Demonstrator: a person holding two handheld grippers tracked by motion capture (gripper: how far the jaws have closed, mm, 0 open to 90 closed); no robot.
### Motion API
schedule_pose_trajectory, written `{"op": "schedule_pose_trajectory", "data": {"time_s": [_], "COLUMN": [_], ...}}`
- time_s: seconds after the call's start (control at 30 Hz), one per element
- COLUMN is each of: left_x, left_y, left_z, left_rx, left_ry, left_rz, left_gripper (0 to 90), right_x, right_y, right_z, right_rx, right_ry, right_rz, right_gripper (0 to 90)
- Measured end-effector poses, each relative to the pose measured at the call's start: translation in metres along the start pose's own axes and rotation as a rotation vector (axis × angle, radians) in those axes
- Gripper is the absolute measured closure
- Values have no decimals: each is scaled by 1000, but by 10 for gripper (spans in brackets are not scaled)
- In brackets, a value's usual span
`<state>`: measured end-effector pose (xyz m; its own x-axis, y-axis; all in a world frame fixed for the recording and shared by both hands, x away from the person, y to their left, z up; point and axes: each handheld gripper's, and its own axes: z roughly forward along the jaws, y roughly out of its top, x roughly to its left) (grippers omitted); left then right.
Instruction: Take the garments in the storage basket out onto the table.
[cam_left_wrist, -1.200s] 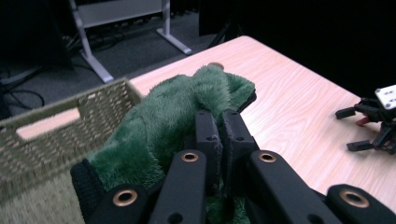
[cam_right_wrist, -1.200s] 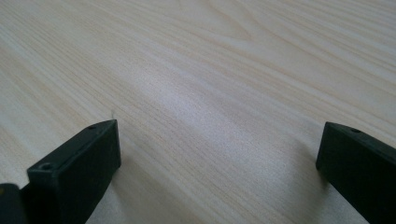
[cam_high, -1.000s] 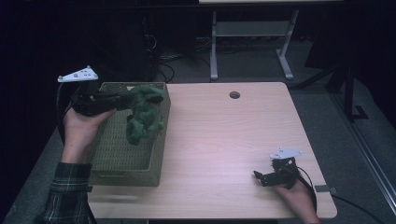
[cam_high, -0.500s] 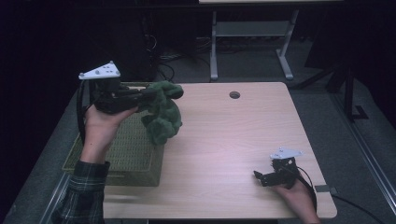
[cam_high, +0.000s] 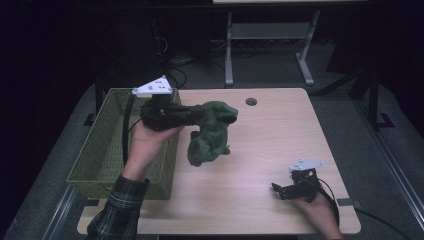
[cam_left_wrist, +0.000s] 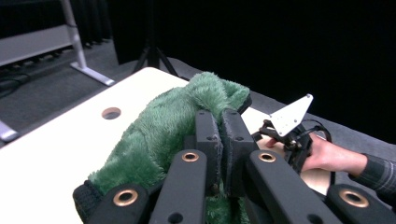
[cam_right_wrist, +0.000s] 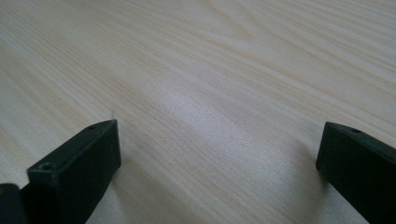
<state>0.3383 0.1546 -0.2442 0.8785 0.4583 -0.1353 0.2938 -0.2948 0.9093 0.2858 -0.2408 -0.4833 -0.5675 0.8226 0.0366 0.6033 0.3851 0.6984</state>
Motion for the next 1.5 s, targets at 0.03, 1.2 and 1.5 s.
{"op": "schedule_pose_trajectory", "data": {"time_s": [0.03,1.2,1.5], "left_x": [-2,-17,-12], "left_y": [-3,-107,-124], "left_z": [6,130,158], "left_rx": [5,177,233], "left_ry": [-8,-4,-15], "left_rz": [-5,-139,-146], "left_gripper": [871,869,862], "right_x": [0,0,0], "right_y": [0,0,0], "right_z": [0,0,0], "right_rx": [0,1,1], "right_ry": [0,-1,-1], "right_rz": [0,-1,-2], "right_gripper": [0,0,0]}}
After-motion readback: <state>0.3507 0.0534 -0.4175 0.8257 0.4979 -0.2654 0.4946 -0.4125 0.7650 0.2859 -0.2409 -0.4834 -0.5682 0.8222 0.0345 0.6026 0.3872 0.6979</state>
